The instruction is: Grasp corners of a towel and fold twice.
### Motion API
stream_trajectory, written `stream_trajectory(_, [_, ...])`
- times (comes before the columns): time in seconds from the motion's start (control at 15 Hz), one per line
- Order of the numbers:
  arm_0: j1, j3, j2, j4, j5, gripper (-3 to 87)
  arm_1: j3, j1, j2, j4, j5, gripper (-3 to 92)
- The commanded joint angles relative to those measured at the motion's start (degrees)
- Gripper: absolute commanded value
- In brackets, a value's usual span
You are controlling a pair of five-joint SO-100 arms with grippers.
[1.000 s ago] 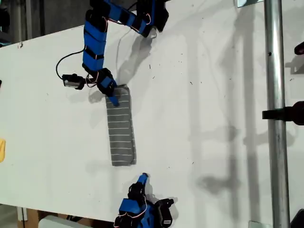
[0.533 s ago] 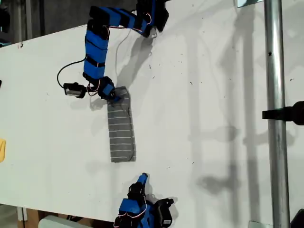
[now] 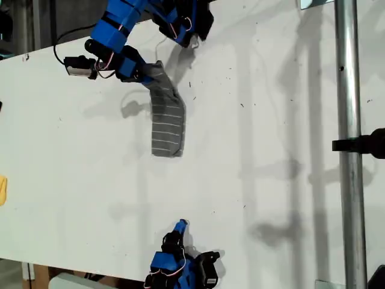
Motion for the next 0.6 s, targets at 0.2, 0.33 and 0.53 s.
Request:
stream_trajectory(0.2, [0.4,0.5,0.3,0.4,0.3,-2.5,-26.8,-11.5,-35.8,-11.9,2.9,-0.3])
stream_trajectory(0.33, [0.4,0.5,0.3,0.4,0.3,-2.5,-33.2,-14.2,-44.8,-16.1,3.7,-0.3])
stream_trajectory(0.53, [0.2,0.5,0.3,0.4,0.4,-2.5,-34.2,-14.2,-44.8,-19.3,3.8,-0.3])
